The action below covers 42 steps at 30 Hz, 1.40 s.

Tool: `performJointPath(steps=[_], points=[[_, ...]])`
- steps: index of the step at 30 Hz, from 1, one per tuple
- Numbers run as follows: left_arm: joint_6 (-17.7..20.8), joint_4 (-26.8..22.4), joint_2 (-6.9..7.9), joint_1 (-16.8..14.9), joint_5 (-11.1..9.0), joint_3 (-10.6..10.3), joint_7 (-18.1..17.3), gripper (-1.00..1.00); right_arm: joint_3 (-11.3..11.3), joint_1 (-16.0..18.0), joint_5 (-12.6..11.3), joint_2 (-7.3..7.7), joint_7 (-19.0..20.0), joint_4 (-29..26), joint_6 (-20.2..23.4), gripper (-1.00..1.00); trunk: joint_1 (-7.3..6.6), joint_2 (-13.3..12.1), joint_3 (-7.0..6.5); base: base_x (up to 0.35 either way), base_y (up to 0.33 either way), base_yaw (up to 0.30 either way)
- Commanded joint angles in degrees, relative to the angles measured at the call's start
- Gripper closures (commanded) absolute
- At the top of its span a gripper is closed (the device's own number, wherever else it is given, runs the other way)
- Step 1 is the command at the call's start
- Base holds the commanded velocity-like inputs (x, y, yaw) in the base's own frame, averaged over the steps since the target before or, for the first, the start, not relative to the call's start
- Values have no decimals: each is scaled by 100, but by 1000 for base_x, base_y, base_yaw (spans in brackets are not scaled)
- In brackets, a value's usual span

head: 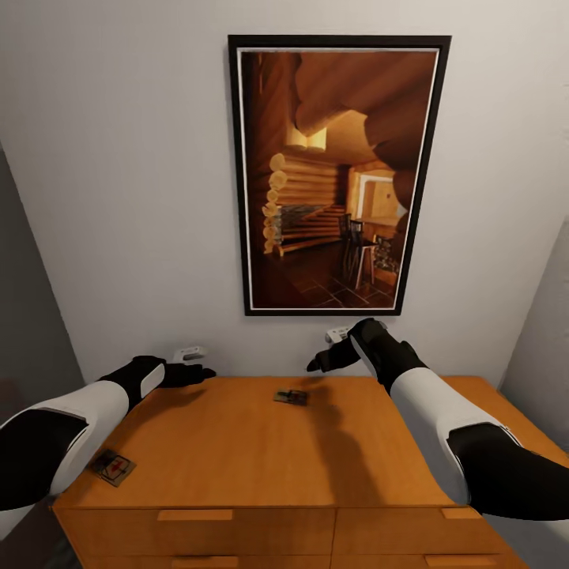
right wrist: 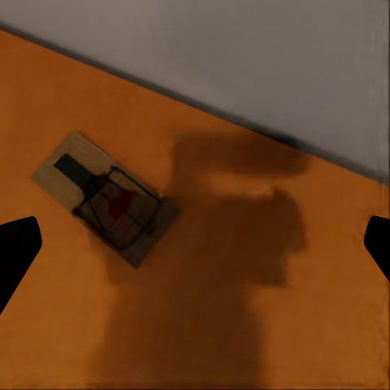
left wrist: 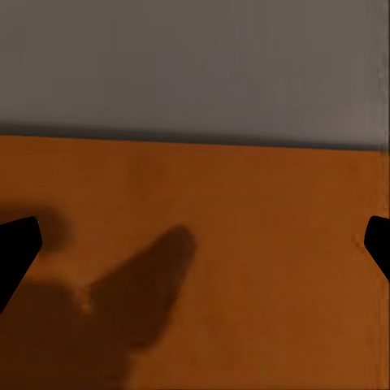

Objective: Take the four mousetraps from the cabinet in the bathroom and place them on the bathroom floor. Make sure all four end up on the same floor surface, and ensure that at least two of them are either under or directly next to the same bathroom sink.

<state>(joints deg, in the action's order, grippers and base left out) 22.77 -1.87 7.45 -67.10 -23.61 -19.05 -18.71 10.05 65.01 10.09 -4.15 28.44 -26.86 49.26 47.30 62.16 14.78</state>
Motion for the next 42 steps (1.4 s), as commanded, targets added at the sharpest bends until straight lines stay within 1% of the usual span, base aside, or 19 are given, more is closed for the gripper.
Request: performJointPath(steps=[1,14,27,33,42], points=[[34,-6,2,-5,-58,-48,13,-100,11,3,61,2,48,-7,11,-100,1,5,8,0,-272,0],[34,-6,2,-3,-113,-47,107,-100,9,3,70,2,46,-4,13,-100,1,5,8,0,-263,0],[34,-6,4,-5,-125,-47,111,-100,10,3,59,-6,42,-3,21,-100,1,5,8,0,-47,14],[34,-5,9,-2,-126,-47,112,-100,11,3,50,-10,40,-3,16,-100,1,5,8,0,-5,181],[34,-6,9,-4,-126,-47,112,-100,6,3,46,-7,39,-3,13,-100,1,5,8,0,-1,255]])
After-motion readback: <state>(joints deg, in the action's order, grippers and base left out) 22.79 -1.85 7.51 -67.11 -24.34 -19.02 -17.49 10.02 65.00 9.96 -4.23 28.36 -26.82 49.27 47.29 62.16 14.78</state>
